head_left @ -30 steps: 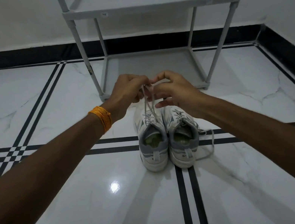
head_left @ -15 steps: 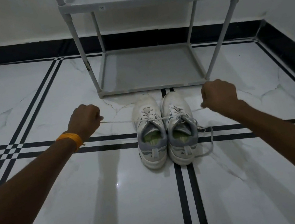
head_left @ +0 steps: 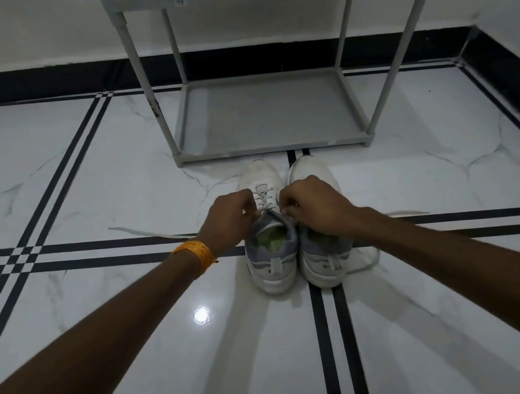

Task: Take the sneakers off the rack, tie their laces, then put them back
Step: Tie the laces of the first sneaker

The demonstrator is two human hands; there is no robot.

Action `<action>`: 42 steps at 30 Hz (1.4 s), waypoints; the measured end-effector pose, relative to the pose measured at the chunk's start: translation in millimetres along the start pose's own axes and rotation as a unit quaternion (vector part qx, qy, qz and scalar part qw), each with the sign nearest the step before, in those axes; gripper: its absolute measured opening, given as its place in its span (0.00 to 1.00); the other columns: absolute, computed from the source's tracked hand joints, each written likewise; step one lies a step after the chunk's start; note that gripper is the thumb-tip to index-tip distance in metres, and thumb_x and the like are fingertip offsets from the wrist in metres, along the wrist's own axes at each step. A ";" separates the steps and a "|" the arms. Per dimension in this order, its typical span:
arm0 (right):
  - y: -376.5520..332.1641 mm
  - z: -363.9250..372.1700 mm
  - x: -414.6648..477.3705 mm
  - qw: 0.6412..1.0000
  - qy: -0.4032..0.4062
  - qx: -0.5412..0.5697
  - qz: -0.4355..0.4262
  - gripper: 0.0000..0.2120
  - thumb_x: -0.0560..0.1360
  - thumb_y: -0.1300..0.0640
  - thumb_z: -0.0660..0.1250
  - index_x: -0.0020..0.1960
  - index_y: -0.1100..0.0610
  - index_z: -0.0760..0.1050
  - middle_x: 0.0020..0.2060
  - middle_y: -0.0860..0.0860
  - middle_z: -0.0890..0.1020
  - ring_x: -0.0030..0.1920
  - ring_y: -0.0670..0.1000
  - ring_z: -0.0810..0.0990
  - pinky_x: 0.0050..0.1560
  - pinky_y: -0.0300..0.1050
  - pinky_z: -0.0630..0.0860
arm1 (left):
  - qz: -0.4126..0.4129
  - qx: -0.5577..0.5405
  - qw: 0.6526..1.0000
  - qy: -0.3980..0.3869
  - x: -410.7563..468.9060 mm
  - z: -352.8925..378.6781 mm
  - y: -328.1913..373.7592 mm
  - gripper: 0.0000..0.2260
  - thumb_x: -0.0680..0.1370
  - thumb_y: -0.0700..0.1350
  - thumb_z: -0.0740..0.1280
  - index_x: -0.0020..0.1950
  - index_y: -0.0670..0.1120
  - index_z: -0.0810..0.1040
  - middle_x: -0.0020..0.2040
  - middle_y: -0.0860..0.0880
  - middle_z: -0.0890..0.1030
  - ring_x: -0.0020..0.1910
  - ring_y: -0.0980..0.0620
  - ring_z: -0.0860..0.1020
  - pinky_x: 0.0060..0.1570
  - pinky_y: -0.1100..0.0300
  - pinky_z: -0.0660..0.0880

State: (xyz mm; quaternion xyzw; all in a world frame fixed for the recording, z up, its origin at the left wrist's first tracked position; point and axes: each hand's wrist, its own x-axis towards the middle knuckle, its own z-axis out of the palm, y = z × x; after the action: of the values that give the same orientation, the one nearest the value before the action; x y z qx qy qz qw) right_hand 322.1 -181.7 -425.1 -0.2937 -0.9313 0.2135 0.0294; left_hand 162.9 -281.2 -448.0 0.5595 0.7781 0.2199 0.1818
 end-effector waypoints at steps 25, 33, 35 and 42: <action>5.9 2.5 8.1 0.987 -0.068 -0.142 0.011 0.06 0.70 0.64 0.67 0.40 0.57 0.70 0.44 0.62 0.81 0.44 0.61 0.79 0.38 0.46 0.69 | 0.111 0.189 0.975 -0.019 -10.6 3.7 -18.4 0.16 0.72 0.36 0.71 0.56 0.44 0.72 0.50 0.43 0.82 0.42 0.44 0.77 0.41 0.53 0.74; -2.6 -28.9 -1.6 0.972 -0.100 0.204 0.054 0.10 0.77 0.56 0.65 0.49 0.62 0.81 0.47 0.54 0.84 0.50 0.51 0.81 0.50 0.44 0.74 | -0.069 -0.026 0.996 -0.043 -17.0 -17.8 -27.0 0.12 0.80 0.49 0.64 0.38 0.46 0.77 0.39 0.45 0.81 0.38 0.47 0.77 0.38 0.59 0.70; -4.3 -38.2 0.8 0.915 -0.057 0.391 0.085 0.12 0.79 0.54 0.64 0.50 0.61 0.81 0.54 0.52 0.84 0.57 0.47 0.80 0.60 0.43 0.72 | -0.104 -0.172 0.979 -0.037 -16.6 -32.2 -19.1 0.14 0.80 0.50 0.64 0.38 0.44 0.79 0.45 0.46 0.83 0.45 0.49 0.78 0.43 0.60 0.71; -20.5 -6.4 6.9 0.718 0.033 0.679 0.150 0.08 0.80 0.61 0.61 0.50 0.61 0.79 0.50 0.58 0.83 0.53 0.56 0.83 0.58 0.49 0.78 | -0.135 -0.536 0.832 0.035 -10.7 -21.5 19.0 0.13 0.82 0.49 0.60 0.47 0.42 0.78 0.52 0.42 0.85 0.54 0.47 0.83 0.58 0.55 0.77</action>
State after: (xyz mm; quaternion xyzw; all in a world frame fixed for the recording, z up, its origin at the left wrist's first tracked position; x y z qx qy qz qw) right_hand 306.6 -190.6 -411.2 -0.3378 -0.4781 0.7804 0.2195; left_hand 169.8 -289.1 -419.2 0.2552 0.6117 0.5957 0.4537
